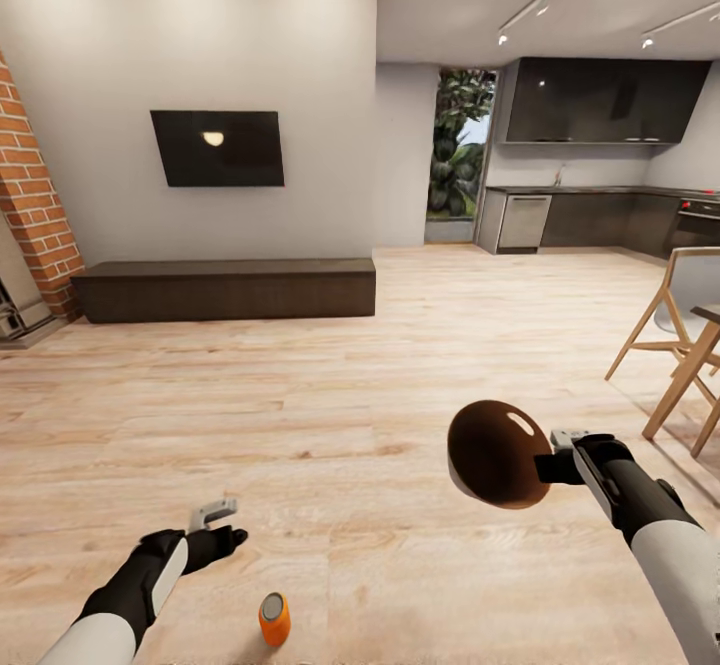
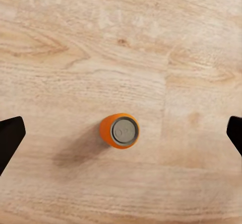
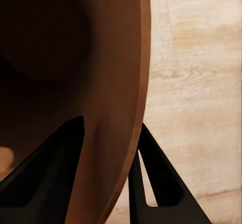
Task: Put the three can of soda from the living room inside the tash can in the kitchen.
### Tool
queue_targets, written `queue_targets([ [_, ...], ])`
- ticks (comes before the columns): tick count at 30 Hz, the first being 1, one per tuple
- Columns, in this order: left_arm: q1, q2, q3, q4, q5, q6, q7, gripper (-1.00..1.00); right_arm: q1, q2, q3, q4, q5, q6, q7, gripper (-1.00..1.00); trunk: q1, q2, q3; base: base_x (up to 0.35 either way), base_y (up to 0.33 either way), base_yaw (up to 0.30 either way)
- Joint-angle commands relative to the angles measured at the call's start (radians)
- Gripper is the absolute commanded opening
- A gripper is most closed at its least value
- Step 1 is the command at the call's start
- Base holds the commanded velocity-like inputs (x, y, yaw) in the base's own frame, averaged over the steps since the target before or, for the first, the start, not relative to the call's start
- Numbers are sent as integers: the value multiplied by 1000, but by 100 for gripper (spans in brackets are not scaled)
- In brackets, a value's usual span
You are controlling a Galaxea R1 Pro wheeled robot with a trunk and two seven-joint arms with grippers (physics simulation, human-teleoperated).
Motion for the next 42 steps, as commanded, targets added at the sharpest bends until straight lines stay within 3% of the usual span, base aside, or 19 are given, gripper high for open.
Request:
queue_targets([
  [1, 0, -1, 0, 1, 0, -1, 2, 100, -1, 4, -1, -2, -20, 2, 1, -100, 4, -7, -3, 0, 0, 0],
  [14, 0, -16, -16, 33, -1, -38, 24, 100, -1, 33, 8, -2, -16, 2, -1, -100, 54, -98, -44, 0, 0, 0],
  [19, 0, -37, -23, 58, -1, -64, 41, 100, -1, 36, 18, -2, -17, 2, -1, -100, 73, -133, -59, 0, 0, 0],
  [28, 0, -45, -27, 60, -1, -72, 45, 100, -1, 37, 21, -2, -17, 2, -1, -100, 107, -196, -88, 0, 0, 0],
  [42, 0, -54, -62, 60, -1, -84, 63, 100, -1, 37, 23, -2, -17, 2, -1, -100, 161, -294, -131, 0, 0, 0],
])
